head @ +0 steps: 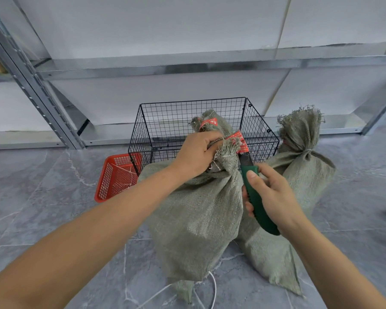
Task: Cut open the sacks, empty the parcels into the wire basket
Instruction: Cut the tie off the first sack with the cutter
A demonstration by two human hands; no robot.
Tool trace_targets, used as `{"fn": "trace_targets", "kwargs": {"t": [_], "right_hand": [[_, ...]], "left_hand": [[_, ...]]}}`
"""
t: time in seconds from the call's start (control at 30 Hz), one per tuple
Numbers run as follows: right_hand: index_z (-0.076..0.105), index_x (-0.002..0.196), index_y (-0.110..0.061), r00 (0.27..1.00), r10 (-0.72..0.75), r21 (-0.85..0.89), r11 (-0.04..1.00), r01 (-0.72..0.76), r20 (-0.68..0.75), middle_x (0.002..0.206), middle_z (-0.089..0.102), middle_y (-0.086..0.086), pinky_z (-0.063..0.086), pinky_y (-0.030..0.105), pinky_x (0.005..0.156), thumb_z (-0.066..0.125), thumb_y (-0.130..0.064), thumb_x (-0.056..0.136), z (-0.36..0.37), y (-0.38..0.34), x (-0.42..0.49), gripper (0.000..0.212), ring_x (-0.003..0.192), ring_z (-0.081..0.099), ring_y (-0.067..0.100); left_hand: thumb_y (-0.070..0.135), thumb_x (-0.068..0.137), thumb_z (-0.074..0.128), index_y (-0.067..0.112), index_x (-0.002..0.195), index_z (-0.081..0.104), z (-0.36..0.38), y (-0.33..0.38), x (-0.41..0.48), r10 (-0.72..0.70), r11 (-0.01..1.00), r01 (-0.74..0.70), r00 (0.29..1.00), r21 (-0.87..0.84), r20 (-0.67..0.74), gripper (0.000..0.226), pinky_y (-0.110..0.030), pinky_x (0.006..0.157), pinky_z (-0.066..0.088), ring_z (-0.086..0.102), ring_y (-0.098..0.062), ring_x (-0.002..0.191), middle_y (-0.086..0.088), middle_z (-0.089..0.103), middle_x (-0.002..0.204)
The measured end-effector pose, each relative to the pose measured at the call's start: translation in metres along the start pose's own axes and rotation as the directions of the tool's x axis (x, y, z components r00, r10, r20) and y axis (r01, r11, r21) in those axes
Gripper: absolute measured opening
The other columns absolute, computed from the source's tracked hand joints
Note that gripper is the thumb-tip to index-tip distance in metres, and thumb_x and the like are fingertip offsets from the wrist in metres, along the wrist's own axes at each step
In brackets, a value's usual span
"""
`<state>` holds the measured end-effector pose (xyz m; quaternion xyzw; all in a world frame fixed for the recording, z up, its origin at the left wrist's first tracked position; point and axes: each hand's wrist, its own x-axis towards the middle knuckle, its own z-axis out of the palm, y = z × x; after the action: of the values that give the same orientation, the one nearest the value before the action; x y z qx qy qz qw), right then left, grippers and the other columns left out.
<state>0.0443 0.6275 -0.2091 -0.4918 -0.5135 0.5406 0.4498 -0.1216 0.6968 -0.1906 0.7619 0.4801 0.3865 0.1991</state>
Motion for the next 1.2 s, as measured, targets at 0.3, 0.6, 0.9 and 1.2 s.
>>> {"fn": "trace_targets", "kwargs": {"t": [0.3, 0.6, 0.9, 1.2], "right_hand": [[0.049, 0.093, 0.002, 1.000, -0.016, 0.033, 0.999, 0.016, -0.002, 0.059, 0.050, 0.013, 0.039, 0.028, 0.039, 0.044, -0.012, 0.095, -0.003, 0.001, -0.011, 0.015, 0.041, 0.044, 0.021], [0.046, 0.092, 0.007, 0.999, -0.009, 0.063, 0.998, 0.006, 0.043, 0.058, 0.051, 0.013, 0.037, 0.026, 0.038, 0.045, -0.010, 0.094, -0.006, 0.002, -0.016, 0.018, 0.040, 0.043, 0.021], [0.052, 0.085, -0.004, 0.996, 0.023, 0.111, 0.993, -0.033, 0.092, 0.058, 0.053, 0.012, 0.039, 0.028, 0.039, 0.046, -0.014, 0.093, -0.014, 0.003, -0.019, 0.015, 0.039, 0.043, 0.022], [0.059, 0.078, -0.013, 0.898, 0.101, 0.236, 0.947, -0.219, 0.428, 0.058, 0.051, 0.012, 0.041, 0.022, 0.037, 0.082, -0.044, 0.057, -0.037, -0.004, -0.004, 0.043, 0.035, 0.043, 0.018]], "left_hand": [[0.014, 0.093, 0.048, -0.007, 0.093, 0.063, 0.004, 0.002, -0.005, 0.036, 0.999, -0.036, 0.999, -0.014, -0.006, 0.026, -0.047, 0.083, 0.046, 0.062, -0.035, 0.084, -0.029, 0.065, 0.091], [0.007, 0.093, 0.050, -0.005, 0.081, 0.063, -0.006, -0.002, -0.006, 0.055, 0.998, -0.057, 0.997, 0.040, 0.051, 0.021, -0.032, 0.064, 0.041, 0.059, -0.032, 0.070, -0.019, 0.064, 0.074], [0.004, 0.090, 0.053, -0.002, 0.084, 0.065, -0.016, 0.001, -0.004, 0.043, 0.999, -0.047, 0.993, 0.028, 0.112, 0.016, -0.031, 0.070, 0.045, 0.061, -0.015, 0.071, -0.011, 0.068, 0.077], [0.003, 0.088, 0.055, 0.001, 0.096, 0.069, -0.025, -0.001, -0.001, -0.001, 0.998, 0.011, 0.985, -0.056, 0.170, 0.017, -0.015, 0.075, 0.044, 0.057, 0.004, 0.070, 0.000, 0.066, 0.084]]}}
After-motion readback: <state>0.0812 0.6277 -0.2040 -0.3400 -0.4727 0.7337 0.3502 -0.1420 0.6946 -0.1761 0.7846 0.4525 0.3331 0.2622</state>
